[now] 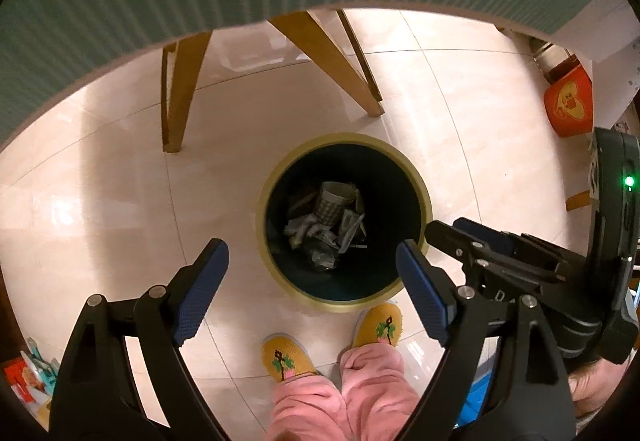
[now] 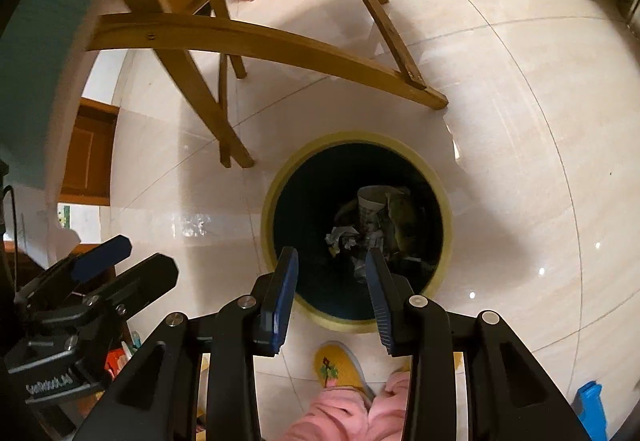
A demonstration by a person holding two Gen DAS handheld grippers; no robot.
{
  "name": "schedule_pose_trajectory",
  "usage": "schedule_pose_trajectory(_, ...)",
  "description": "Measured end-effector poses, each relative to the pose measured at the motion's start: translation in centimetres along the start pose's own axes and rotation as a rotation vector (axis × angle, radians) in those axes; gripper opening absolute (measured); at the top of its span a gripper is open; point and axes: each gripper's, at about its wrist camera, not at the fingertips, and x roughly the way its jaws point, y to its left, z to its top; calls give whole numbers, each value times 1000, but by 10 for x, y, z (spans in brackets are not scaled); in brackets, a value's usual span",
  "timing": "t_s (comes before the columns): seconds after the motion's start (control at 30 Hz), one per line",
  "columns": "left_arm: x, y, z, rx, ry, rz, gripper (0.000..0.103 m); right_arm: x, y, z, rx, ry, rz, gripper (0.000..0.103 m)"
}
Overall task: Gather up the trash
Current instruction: 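Raise both tools back over the table toward the tissue and packet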
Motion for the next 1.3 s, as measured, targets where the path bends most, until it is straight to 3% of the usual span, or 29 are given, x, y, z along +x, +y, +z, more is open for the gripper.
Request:
schedule_pose_trajectory(0.23, -31, 4, -1, -35, 1, -13, 84, -52, 20, -7, -48, -32, 2, 35)
schedule_pose_trajectory(0.5, -110, 1, 1, -68, -47, -34, 84, -151, 55, -5, -110, -116, -5, 35)
schedule_pose_trajectory(0.9, -289, -3, 17, -110, -231, -5, 84, -329, 117, 14, -247, -290, 74, 35)
schedule_pose_trajectory(1.07, -357, -4, 29, -147, -336, 20, 84, -375, 133, 28, -306, -360, 101, 35)
schedule_pose_trajectory(1.3, -420, 7, 47, -205, -433, 61, 84, -428, 165, 55, -398, -440, 124, 35)
